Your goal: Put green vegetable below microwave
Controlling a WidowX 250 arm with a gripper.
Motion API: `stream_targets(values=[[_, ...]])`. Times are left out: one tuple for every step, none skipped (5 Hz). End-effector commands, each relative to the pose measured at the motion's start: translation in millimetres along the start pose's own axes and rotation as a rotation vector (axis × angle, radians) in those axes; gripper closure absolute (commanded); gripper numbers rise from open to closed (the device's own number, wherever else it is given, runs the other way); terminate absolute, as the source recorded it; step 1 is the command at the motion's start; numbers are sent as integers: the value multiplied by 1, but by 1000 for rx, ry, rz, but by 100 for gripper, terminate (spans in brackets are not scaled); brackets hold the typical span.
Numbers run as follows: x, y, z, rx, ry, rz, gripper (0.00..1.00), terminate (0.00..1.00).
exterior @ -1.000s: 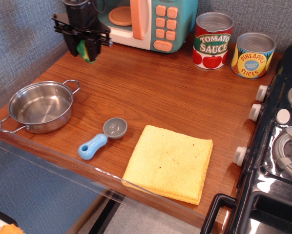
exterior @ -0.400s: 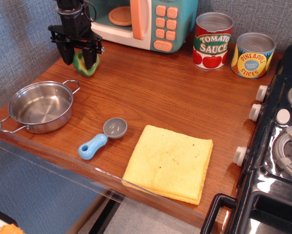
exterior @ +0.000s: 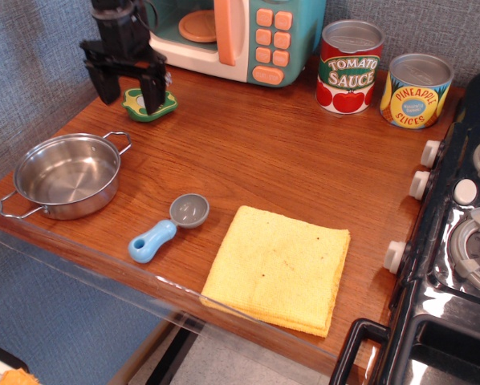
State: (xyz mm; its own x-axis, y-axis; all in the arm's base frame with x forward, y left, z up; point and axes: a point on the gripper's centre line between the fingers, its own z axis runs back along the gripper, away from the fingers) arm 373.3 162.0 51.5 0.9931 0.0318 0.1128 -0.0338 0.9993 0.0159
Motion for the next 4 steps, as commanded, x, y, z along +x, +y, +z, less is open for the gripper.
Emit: stream_targets(values=[[-37, -8, 93, 16, -153, -50, 0, 0], [-51, -10, 83, 1, -68, -100, 0, 0], [-51, -10, 83, 1, -68, -100, 0, 0], [-51, -10, 83, 1, -68, -100, 0, 100]])
